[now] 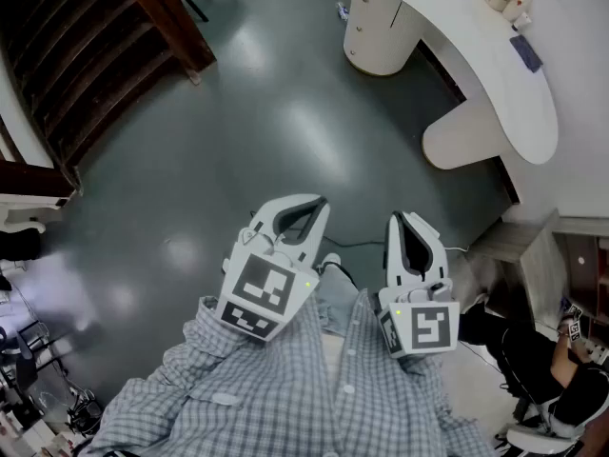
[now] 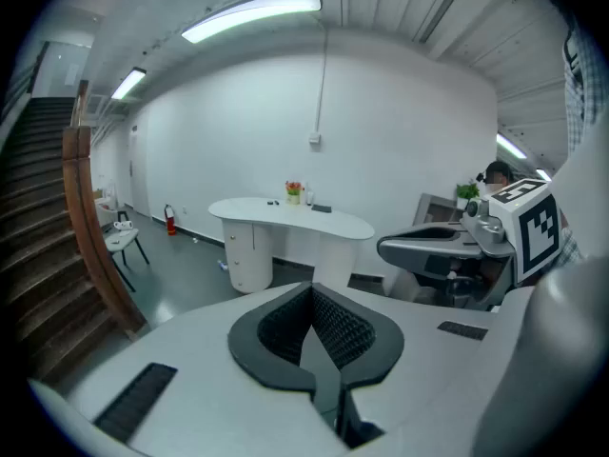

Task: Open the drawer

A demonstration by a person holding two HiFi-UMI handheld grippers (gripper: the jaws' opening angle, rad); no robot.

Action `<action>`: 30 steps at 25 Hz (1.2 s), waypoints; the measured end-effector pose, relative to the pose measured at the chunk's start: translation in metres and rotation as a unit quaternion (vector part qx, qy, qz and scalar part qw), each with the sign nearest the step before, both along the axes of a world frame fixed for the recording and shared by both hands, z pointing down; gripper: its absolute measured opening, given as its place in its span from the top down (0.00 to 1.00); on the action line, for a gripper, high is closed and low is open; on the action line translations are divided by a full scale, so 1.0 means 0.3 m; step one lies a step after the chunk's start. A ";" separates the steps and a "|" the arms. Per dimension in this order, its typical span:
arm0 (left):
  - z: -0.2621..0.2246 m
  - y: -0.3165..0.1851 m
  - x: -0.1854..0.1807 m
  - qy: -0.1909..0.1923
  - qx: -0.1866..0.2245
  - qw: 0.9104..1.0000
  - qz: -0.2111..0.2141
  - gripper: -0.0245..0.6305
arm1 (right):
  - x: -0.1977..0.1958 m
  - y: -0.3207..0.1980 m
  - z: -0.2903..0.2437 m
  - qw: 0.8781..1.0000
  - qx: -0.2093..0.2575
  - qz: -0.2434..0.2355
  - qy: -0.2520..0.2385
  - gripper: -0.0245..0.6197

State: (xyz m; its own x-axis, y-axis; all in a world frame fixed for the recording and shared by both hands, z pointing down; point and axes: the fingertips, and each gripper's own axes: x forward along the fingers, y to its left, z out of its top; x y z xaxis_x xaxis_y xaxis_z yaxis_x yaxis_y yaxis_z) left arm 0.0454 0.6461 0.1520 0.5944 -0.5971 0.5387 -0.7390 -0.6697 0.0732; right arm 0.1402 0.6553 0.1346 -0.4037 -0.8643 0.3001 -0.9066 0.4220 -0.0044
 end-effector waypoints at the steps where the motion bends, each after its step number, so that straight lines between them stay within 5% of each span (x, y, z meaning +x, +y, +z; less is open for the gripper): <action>1: 0.000 0.000 0.000 0.000 0.000 1.000 0.000 0.96 | -0.002 0.000 -0.001 1.000 0.000 0.000 0.000 0.95; 20: -0.008 0.011 -0.003 0.000 0.002 1.000 0.011 0.96 | -0.030 0.009 -0.017 1.000 0.008 -0.006 0.001 0.95; 30: -0.005 0.051 -0.105 0.004 0.010 1.000 0.018 0.96 | -0.118 0.054 -0.010 1.000 0.012 0.011 -0.002 0.95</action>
